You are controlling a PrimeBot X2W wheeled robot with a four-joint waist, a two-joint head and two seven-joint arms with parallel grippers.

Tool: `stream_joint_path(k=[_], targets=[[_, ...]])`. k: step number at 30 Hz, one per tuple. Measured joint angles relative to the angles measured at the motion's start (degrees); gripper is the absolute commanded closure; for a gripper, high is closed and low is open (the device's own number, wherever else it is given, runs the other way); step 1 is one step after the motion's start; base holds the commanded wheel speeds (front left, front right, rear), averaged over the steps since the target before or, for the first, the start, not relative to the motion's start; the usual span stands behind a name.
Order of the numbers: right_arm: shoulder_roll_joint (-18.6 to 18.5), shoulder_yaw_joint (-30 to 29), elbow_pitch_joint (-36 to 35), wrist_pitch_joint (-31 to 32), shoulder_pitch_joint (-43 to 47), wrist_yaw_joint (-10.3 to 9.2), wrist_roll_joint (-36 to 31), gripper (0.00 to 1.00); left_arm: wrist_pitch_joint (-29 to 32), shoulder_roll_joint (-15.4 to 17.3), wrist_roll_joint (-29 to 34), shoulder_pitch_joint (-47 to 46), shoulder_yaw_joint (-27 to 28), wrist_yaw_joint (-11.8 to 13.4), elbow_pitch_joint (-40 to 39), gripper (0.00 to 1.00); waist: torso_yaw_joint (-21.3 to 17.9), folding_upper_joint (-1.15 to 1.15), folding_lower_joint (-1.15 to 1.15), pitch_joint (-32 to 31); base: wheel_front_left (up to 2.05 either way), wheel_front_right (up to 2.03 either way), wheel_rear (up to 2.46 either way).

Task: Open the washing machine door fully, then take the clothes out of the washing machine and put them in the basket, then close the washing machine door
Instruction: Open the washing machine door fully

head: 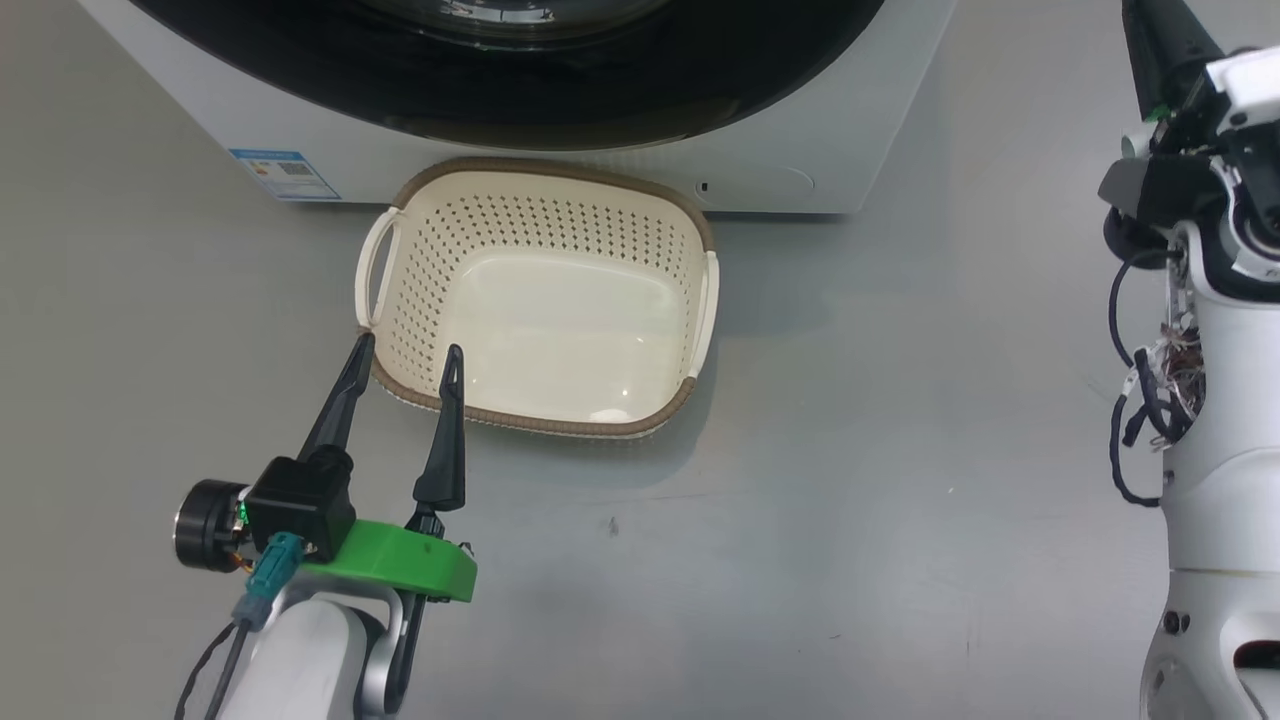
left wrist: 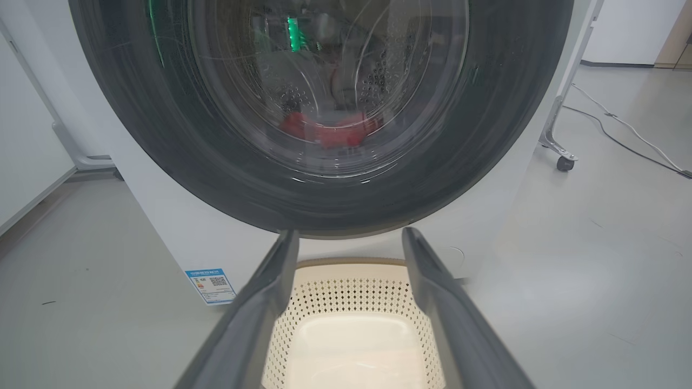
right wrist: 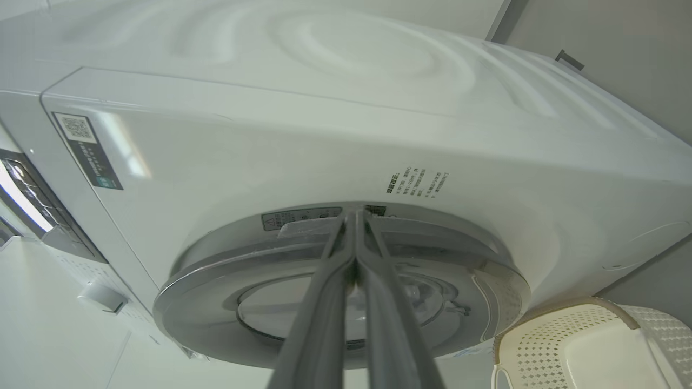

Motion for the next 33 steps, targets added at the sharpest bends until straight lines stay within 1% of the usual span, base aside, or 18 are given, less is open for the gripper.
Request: stream_joint_path(k=[6,8,10,13,15,18,23,27,33], targets=[[-1.78,1.26,1.57,3.99,-5.94,-1.47,0.49,1.00,-0.01,-0.52,0.00,-1.08,-0.34,-0.11,0.12,0.00,1.66,0.00,0.00,2.02,0.00,0.00,0.00],[-2.40,1.67,2.11,5.11,-7.75,-1.89,0.49,1.00,-0.01,-0.55,0.00,-1.43,-0.58,-0.55,0.26,0.00,2.19,0.00,0.00,2.61,0.00,0.00,0.00],[-3.13,2.08,2.96,5.93,-9.14,-2.10,0.46,1.00,-0.01,-0.68,0.00,-1.75,-0.90,-0.58,0.48,0.00,2.77,0.00,0.00,3.09,0.00,0.00,0.00],[-4.41,2.69,4.01,7.16,-10.79,-2.99,0.19,1.00,-0.01,-0.76,0.01,-2.30,-1.41,-1.09,0.80,0.00,3.68,0.00,0.00,3.72,0.00,0.00,0.00],[-5.15,3.11,4.72,8.20,-12.03,-3.08,-0.16,1.00,-0.01,-0.87,0.01,-2.77,-1.54,-1.10,0.83,0.00,4.31,0.00,0.00,4.12,0.00,0.00,0.00],[-5.81,3.79,5.45,9.38,-14.44,-3.99,-0.27,1.00,-0.01,-0.90,0.01,-3.19,-1.78,-1.37,0.83,0.00,5.18,0.00,0.00,4.80,0.00,0.00,0.00],[-7.14,5.23,7.09,11.24,-17.82,-4.21,-1.46,1.00,-0.01,-1.13,0.01,-4.19,-2.58,-1.60,0.91,0.00,6.61,0.00,0.00,6.02,0.00,0.00,0.00],[-7.53,5.48,8.60,12.30,-19.60,-5.02,-1.57,1.00,-0.01,-1.23,0.00,-4.65,-2.68,-1.60,0.92,0.00,7.71,0.00,0.00,6.93,0.00,0.00,0.00],[-7.51,5.58,10.24,13.60,-22.50,-5.52,-1.46,1.00,-0.01,-1.36,0.00,-5.39,-2.68,-1.60,0.91,0.00,8.80,0.00,0.00,8.05,0.00,0.00,0.00]])
